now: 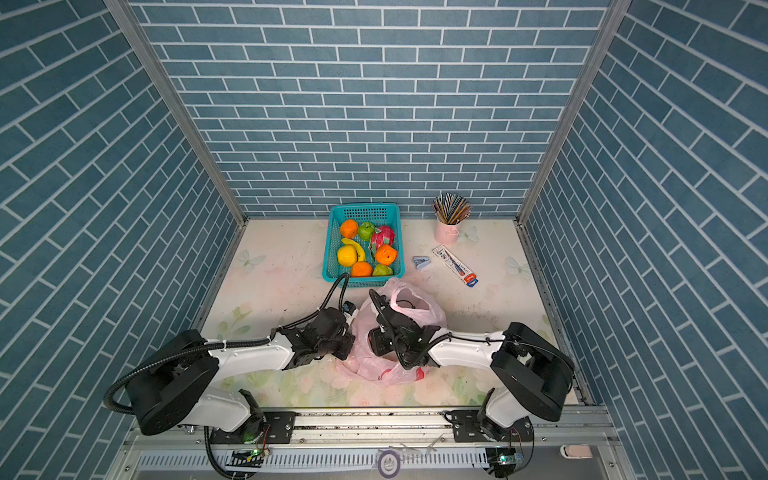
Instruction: Untie the knot of the plastic bag and take out the fruit
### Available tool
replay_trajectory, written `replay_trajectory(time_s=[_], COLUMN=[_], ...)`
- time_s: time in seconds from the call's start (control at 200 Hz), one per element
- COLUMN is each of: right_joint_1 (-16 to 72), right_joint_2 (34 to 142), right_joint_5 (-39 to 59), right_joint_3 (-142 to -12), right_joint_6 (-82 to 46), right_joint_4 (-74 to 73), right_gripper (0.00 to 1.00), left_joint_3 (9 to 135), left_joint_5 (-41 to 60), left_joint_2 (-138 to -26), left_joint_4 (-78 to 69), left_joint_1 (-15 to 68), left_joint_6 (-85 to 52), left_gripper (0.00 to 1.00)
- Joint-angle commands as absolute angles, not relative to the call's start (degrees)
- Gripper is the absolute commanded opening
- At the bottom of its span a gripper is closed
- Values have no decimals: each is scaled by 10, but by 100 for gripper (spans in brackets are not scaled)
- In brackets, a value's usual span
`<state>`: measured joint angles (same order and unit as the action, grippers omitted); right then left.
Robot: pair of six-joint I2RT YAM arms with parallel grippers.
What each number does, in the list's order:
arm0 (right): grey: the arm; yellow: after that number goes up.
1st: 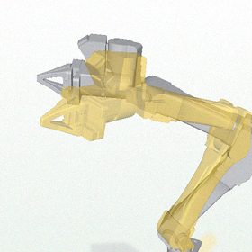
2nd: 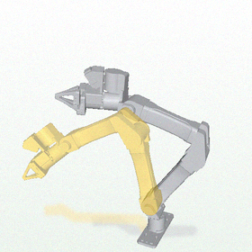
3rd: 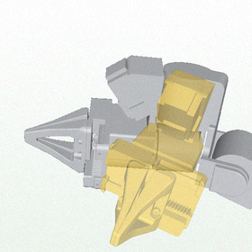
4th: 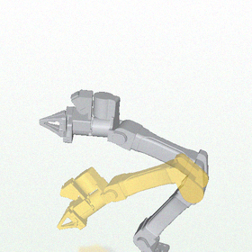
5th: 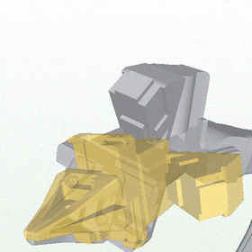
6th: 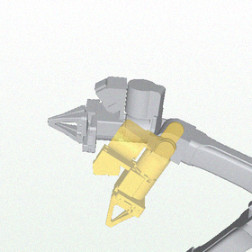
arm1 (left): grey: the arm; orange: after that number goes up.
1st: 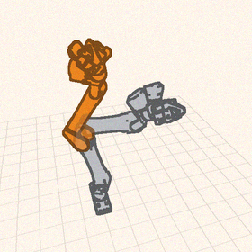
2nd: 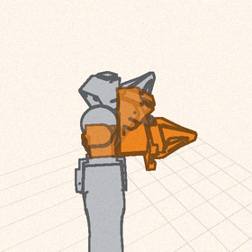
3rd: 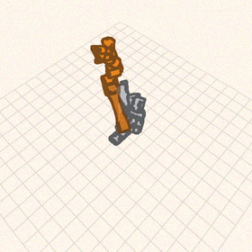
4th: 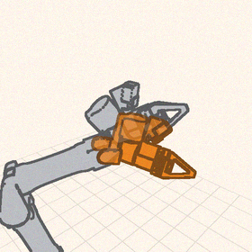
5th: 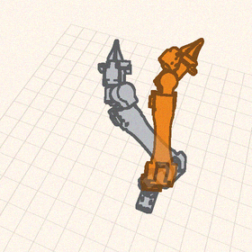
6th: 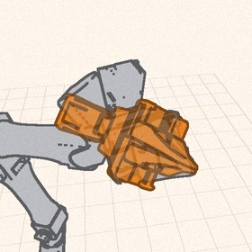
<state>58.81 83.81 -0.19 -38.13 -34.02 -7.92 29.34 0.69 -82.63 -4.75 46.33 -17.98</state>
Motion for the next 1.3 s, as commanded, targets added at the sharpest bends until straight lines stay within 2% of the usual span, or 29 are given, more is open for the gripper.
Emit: replay_trajectory(time_s=[0.0, 0.23, 0.35, 0.465, 0.58, 0.69, 0.83, 0.955, 1.295], right_joint_1=[588, 588, 589, 588, 585, 582, 580, 579, 576], right_joint_2=[790, 718, 685, 663, 648, 645, 653, 663, 663], right_joint_5=[-52, -96, -86, -81, -90, -93, -91, -86, -90], right_joint_3=[-376, -367, -358, -353, -341, -338, -337, -340, -344], right_joint_6=[-335, -349, -357, -369, -379, -384, -386, -385, -393], right_joint_4=[-47, -2, -1, 4, -1, -1, -3, -6, -2], right_gripper=[41, 41, 41, 40, 40, 39, 39, 39, 39], left_joint_3=[288, 289, 293, 304, 322, 351, 391, 409, 436], left_joint_5=[-4, -5, -10, -14, -12, -19, -8, 59, 148], left_joint_2=[-836, -837, -829, -809, -775, -726, -651, -619, -673], left_joint_4=[-1, 0, 6, 18, 39, 76, 96, 64, 22], left_joint_1=[454, 450, 449, 449, 449, 450, 449, 450, 489], left_joint_6=[-177, -179, -177, -174, -171, -171, -173, -182, -177], left_gripper=[7, 7, 10, 26, 58, 69, 73, 73, 73])
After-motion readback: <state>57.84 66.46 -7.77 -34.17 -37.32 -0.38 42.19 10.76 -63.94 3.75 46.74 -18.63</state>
